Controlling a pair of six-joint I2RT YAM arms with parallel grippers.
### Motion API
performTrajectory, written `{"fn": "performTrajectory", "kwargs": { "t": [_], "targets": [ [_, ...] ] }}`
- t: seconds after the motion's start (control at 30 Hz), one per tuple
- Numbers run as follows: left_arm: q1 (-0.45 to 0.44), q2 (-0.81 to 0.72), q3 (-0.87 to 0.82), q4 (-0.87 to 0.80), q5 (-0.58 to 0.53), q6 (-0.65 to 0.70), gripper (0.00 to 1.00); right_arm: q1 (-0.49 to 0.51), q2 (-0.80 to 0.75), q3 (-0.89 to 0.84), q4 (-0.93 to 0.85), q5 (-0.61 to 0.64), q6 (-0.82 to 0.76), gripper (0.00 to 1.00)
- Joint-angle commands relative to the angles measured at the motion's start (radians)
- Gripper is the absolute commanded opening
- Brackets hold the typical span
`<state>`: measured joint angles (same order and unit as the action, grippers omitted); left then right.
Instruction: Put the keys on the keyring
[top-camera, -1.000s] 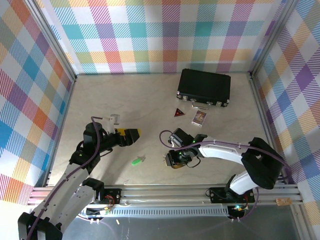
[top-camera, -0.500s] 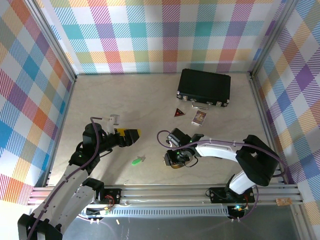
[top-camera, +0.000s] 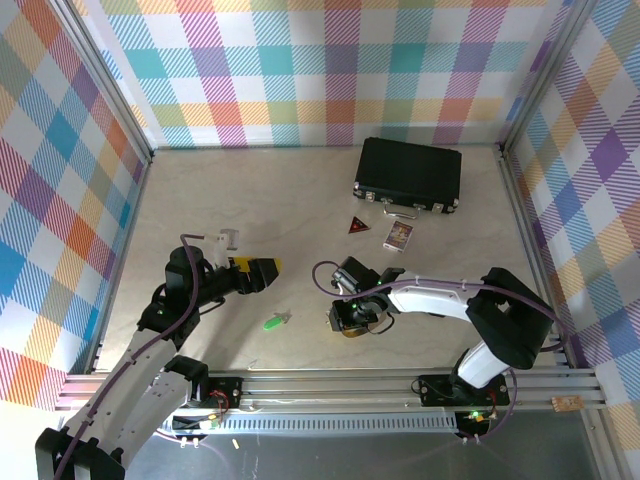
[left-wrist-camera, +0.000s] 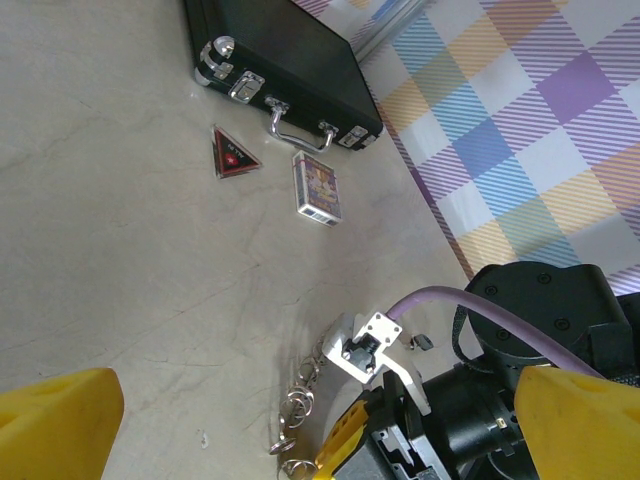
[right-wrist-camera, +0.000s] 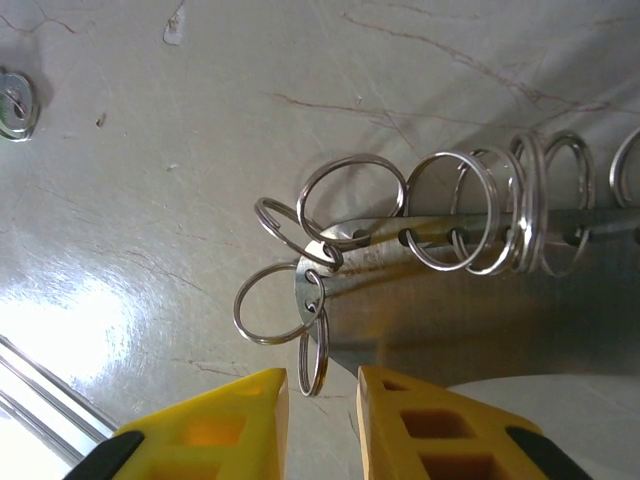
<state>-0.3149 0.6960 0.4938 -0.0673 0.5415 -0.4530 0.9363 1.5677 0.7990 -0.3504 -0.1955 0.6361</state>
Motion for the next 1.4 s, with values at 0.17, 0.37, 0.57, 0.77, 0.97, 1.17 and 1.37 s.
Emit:
{"fn": "performTrajectory", "kwargs": {
  "t": [0.17, 0.37, 0.57, 0.77, 0.97, 1.17, 1.37],
  "targets": [
    [-0.010, -0.021, -0.018, 0.039, 0.029, -0.009, 1.00, 0.006, 0.018, 0.022, 0.025, -0.012, 0.011, 0.24],
    [-0.010, -0.023, -0.020, 0.040, 0.032, -0.010, 1.00, 0.006, 0.013, 0.022, 0.018, -0.001, 0.010, 0.19],
    [-0.010, -0.026, -0.017, 0.035, 0.032, -0.010, 1.00, 0.006, 0.012, 0.021, 0.018, -0.002, 0.007, 0.18],
    [-0.010, -0.027, -0.017, 0.034, 0.033, -0.009, 1.00, 0.006, 0.013, 0.022, 0.019, 0.001, 0.005, 0.20],
    [-0.010, -0.029, -0.017, 0.033, 0.034, -0.010, 1.00, 0.006, 0.019, 0.023, 0.024, -0.001, 0.004, 0.20],
    [-0.010, -0.030, -0.018, 0.032, 0.034, -0.009, 1.00, 0.006, 0.018, 0.022, 0.029, -0.002, 0.003, 0.18],
    [-0.010, -0.032, -0.017, 0.034, 0.035, -0.009, 1.00, 0.006, 0.029, 0.027, 0.041, -0.004, 0.008, 0.16]
  ]
}}
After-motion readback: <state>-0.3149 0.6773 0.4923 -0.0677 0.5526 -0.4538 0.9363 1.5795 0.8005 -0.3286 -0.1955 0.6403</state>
